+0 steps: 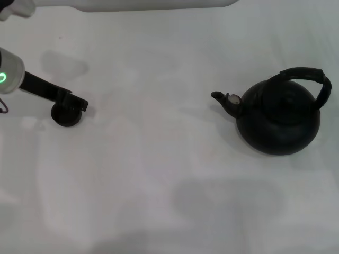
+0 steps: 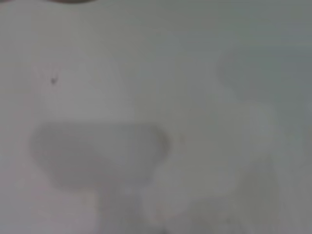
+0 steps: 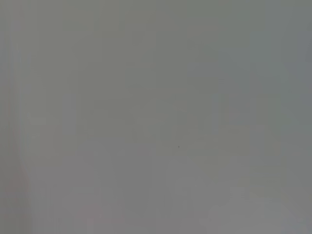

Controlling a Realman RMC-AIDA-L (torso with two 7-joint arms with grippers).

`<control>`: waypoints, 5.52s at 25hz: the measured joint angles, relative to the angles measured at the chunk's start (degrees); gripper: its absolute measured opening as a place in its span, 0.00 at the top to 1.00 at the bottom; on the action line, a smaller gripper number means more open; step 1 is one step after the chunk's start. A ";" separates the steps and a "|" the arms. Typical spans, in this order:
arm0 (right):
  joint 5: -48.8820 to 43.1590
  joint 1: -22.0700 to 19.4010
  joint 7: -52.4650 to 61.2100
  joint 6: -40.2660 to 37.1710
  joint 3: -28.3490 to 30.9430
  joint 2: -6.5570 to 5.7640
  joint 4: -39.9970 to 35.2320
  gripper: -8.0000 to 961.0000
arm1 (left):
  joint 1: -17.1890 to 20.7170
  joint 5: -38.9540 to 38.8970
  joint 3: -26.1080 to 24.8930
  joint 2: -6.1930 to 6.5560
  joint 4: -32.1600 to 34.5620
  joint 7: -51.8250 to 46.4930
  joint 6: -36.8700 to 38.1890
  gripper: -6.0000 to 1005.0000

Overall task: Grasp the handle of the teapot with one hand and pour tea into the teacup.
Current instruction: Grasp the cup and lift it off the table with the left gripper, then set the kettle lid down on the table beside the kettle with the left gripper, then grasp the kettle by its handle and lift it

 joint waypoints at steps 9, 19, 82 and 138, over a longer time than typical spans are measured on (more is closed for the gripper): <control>0.00 0.00 0.00 -0.01 -0.02 0.00 0.00 0.09 | -0.28 0.45 -0.25 0.12 -1.66 -0.04 -0.29 0.14; 0.00 0.00 0.01 -0.02 -0.02 0.00 0.00 0.09 | -0.35 0.57 -0.04 0.21 -2.02 -0.77 -0.54 0.14; 0.00 0.26 0.22 0.53 -0.01 0.01 0.00 0.09 | -17.89 -18.60 36.24 -0.67 -12.23 -0.08 11.54 0.28; 0.67 0.70 0.45 0.70 -0.02 0.00 0.00 0.09 | -5.63 -43.97 19.72 -0.35 0.84 26.84 15.14 0.12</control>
